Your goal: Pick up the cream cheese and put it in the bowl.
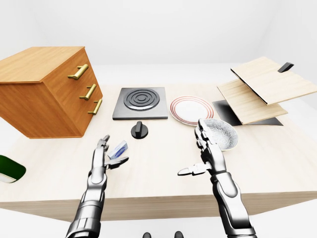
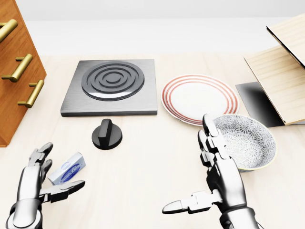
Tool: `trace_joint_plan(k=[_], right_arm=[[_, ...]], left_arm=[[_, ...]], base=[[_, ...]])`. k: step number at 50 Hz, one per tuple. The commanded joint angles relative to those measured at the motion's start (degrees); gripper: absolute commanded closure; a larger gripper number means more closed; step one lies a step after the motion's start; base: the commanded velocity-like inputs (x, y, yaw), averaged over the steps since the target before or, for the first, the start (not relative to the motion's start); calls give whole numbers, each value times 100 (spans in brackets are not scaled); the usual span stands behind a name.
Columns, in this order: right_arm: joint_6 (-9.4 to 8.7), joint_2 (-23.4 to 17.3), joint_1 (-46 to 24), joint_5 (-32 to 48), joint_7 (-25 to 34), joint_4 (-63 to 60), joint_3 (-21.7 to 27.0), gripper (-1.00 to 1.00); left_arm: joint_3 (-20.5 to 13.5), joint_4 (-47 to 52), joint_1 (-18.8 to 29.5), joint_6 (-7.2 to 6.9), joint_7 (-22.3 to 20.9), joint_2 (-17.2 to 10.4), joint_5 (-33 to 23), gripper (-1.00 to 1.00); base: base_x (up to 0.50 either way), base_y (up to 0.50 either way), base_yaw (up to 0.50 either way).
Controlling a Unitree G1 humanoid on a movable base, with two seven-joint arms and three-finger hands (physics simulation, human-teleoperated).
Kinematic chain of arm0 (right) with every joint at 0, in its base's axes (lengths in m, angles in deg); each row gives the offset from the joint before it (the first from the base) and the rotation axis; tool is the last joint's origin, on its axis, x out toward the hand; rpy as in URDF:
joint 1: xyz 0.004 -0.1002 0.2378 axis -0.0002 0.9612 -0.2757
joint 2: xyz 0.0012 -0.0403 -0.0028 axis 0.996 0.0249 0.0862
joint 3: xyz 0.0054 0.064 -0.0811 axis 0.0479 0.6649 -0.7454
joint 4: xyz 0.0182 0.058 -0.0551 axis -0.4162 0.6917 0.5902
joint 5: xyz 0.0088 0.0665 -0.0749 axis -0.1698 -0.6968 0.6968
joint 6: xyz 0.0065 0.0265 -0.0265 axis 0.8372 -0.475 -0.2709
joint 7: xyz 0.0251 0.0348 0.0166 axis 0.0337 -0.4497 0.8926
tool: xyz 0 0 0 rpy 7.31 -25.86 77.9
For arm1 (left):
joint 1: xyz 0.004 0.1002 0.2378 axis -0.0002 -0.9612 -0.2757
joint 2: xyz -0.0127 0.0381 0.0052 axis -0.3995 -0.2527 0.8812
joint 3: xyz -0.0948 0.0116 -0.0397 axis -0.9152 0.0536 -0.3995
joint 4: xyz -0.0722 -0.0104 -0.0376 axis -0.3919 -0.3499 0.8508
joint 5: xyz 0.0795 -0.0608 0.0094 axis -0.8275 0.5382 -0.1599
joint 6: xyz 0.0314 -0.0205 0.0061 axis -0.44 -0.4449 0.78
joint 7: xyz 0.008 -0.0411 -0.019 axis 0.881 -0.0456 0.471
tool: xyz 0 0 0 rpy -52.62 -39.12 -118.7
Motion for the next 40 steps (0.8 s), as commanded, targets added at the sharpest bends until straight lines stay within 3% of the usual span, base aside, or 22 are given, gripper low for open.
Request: trace_joint_plan(k=[1,30,40], right_arm=[[86,5,-20,9,41,104,-20,-100],[112,12,-25,-42,138,273,-57,-100],[10,-9,-43,86,28,24,-9,-100]], left_arm=[[-79,487,-188,0,-315,55,417,100],[-191,734,-180,0,-346,63,736,100],[-266,2235,-638,0,-592,205,836,100]], base=[[0,0,0],[0,0,0],[0,0,0]])
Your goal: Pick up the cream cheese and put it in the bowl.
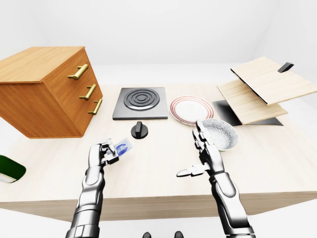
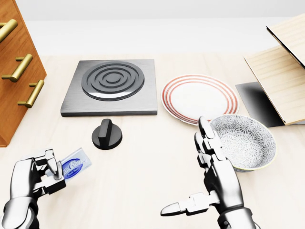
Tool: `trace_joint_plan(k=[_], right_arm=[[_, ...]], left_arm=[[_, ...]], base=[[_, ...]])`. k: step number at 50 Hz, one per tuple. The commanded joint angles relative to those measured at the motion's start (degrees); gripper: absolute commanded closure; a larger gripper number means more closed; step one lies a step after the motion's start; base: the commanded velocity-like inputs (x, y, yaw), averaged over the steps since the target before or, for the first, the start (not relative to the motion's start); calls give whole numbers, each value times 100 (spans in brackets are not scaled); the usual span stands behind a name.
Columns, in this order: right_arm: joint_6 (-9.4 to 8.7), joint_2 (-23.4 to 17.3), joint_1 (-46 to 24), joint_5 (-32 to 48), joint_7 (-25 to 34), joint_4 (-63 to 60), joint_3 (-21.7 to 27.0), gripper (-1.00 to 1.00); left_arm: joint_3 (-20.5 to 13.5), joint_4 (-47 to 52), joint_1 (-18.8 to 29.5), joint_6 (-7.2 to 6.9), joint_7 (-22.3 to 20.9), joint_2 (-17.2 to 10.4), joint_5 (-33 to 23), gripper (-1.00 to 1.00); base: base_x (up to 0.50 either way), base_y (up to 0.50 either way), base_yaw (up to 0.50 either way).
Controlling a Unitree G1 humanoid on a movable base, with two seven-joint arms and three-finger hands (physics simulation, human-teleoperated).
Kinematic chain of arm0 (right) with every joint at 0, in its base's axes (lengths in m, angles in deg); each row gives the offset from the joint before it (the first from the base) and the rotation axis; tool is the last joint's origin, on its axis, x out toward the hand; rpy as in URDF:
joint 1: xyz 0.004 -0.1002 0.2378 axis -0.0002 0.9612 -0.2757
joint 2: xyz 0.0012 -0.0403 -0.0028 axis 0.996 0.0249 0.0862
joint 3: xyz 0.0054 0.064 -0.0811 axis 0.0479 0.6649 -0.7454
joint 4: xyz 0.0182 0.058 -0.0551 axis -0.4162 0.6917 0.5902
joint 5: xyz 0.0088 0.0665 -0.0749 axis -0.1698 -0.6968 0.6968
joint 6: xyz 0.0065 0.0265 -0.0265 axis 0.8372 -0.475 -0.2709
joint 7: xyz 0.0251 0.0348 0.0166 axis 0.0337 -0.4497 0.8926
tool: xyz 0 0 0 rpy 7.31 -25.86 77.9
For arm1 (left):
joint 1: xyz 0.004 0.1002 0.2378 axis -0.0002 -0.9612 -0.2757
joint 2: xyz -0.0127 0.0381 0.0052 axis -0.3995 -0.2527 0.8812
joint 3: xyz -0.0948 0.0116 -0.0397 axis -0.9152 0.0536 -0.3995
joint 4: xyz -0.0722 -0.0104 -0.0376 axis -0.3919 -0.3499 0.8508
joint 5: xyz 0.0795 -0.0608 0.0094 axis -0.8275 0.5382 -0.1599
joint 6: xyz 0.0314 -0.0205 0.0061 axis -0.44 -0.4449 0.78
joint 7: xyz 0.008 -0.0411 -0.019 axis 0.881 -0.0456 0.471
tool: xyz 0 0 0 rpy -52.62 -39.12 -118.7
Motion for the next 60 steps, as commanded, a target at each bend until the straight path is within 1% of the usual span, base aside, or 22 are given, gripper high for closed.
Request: trace_joint_plan(k=[1,7,14,19,22,24,25,29,60], right_arm=[[-96,-15,-27,60,-66,-178,54,-100],[-58,-9,-37,36,-80,-154,79,-100],[-37,0,-28,-34,-74,-169,84,-100],[-122,0,-37,-146,-32,-209,95,-100],[-121,-3,-30,-162,-13,-231,84,-100],[-197,3,-44,-219,-5,-235,97,-100],[-204,1,-53,-224,-7,-225,100,-100],[-179,2,-57,-226,-17,-207,105,-100],[-207,-2,-60,-233,-3,-256,94,-100]], left_arm=[[-113,1172,-290,-1,-45,116,-339,100],[-129,1466,-394,-1,-131,160,-329,100],[-144,1567,-434,-1,-173,192,-337,100],[-151,1594,-441,-1,-192,201,-331,100],[-151,1596,-445,-1,-199,204,-329,100],[-150,1596,-448,-1,-205,205,-331,100],[-151,1598,-447,-1,-206,204,-330,100],[-156,1619,-447,-1,-212,202,-322,100],[-144,1726,-473,-1,-235,229,-319,100]], base=[[0,0,0],[0,0,0],[0,0,0],[0,0,0],[0,-11,0],[0,-50,0],[0,-50,0],[0,-50,0],[0,-50,0]])
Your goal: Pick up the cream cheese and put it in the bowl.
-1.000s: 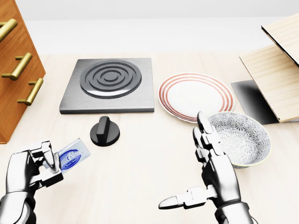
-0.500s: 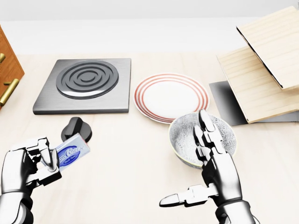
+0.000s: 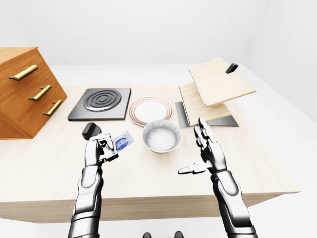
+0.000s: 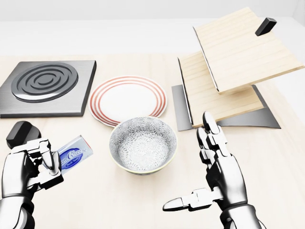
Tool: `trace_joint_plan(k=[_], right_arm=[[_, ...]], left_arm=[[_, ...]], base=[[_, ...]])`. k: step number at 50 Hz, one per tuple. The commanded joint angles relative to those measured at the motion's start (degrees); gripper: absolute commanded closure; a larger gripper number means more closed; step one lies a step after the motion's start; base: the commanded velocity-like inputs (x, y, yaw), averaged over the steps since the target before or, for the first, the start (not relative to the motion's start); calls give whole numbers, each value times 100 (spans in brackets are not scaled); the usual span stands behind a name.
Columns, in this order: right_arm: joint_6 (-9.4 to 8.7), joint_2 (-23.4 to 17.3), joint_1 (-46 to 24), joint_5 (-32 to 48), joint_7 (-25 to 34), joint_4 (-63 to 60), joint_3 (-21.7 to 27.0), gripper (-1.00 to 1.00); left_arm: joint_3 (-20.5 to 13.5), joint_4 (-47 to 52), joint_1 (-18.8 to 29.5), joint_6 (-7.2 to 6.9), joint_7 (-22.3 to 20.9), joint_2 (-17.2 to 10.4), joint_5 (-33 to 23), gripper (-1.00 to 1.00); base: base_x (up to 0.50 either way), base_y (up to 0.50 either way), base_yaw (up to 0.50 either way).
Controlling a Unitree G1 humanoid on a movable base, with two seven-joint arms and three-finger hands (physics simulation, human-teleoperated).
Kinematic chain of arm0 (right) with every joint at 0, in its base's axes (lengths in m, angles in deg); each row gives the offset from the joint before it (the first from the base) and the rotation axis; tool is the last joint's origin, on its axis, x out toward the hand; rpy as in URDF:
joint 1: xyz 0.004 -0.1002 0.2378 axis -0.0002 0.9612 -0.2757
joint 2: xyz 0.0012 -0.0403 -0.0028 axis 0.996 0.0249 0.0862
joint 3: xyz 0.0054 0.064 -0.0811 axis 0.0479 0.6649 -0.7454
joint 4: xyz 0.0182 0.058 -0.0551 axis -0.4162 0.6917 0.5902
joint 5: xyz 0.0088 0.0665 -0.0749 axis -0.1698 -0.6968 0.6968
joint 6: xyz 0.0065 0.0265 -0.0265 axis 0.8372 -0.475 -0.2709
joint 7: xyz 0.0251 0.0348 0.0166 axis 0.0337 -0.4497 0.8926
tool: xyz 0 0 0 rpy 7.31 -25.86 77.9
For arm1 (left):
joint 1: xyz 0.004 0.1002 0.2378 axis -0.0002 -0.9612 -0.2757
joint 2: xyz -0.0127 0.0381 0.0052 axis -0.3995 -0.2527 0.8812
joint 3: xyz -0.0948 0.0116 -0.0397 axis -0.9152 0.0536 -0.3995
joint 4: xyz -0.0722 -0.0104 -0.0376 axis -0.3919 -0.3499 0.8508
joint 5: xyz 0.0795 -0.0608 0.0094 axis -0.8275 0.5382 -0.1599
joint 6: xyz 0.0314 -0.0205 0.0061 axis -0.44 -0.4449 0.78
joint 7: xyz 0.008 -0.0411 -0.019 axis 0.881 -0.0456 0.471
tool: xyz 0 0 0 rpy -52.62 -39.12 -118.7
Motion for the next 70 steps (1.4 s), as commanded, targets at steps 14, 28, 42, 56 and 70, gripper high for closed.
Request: trace_joint_plan(k=[14,28,42,56,70], right_arm=[[46,3,-40,124,-125,150,2,-100],[84,4,-40,107,-107,159,2,-100],[26,-13,-44,61,-85,74,54,-100],[23,-16,-50,41,-75,50,67,-100],[-17,-23,-42,6,-54,-21,89,-100]], left_arm=[[-25,96,6,-1,129,26,-454,100],[158,395,188,-1,130,73,-723,100],[583,32,846,-1,238,134,-1504,100],[874,-108,1489,-1,75,201,-2266,100],[1221,-1022,2149,-1,168,349,-3285,100]], base=[[0,-13,0],[0,0,0],[0,0,0],[0,0,0],[0,0,0]])
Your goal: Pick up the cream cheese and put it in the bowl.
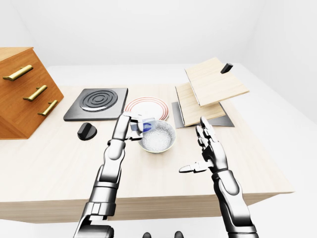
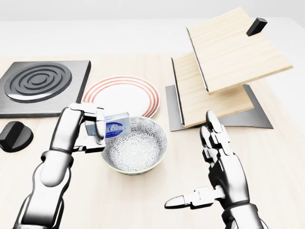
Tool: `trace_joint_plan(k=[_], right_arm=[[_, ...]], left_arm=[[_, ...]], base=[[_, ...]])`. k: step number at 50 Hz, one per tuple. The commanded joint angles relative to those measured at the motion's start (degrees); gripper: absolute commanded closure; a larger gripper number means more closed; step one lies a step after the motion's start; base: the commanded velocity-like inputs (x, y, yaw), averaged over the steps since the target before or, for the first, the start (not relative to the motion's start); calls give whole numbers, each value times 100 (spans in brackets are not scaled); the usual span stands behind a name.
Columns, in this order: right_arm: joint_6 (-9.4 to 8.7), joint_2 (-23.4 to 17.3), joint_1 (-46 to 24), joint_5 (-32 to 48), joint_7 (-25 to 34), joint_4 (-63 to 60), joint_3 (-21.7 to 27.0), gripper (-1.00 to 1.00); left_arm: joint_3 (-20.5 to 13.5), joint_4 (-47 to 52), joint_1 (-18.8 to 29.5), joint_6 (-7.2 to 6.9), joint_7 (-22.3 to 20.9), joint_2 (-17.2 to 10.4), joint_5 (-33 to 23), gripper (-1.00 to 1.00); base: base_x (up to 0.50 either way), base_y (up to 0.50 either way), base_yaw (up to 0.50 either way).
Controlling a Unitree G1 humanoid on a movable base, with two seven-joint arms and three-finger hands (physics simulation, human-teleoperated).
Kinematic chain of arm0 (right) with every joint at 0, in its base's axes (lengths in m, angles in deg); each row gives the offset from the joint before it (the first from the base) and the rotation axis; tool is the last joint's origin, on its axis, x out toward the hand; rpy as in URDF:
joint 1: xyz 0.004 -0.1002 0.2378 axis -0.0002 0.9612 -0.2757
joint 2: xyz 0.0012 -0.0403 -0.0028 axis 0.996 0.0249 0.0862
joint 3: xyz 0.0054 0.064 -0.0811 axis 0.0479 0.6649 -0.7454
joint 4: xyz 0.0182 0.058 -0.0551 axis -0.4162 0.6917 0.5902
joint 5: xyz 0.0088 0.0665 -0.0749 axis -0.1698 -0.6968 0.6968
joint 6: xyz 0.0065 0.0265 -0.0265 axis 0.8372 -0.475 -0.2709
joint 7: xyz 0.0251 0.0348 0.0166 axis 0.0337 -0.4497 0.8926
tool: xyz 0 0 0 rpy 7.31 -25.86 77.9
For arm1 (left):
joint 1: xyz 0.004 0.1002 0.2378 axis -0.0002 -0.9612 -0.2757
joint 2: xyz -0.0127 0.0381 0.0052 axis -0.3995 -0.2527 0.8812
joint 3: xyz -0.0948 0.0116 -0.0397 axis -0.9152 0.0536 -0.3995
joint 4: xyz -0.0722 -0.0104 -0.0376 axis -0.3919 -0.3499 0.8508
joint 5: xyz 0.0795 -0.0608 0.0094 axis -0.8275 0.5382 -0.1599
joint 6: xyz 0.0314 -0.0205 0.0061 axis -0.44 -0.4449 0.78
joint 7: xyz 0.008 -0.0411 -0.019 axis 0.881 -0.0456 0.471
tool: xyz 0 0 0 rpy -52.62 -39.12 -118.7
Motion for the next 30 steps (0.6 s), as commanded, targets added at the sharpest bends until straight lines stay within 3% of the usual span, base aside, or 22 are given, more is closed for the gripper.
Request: trace_joint_plan(k=[1,14,30], right_arm=[[-25,-9,-14,-41,17,-25,36,-100],[-22,-23,-21,-117,57,-7,102,-100],[24,-17,-28,-105,45,66,83,-100]], left_arm=[[254,-577,565,-1,232,135,-1329,100],[415,-994,623,-1,453,310,-1842,100],[522,-785,577,-1,339,442,-2166,100]], base=[[0,0,0],[0,0,0],[0,0,0]])
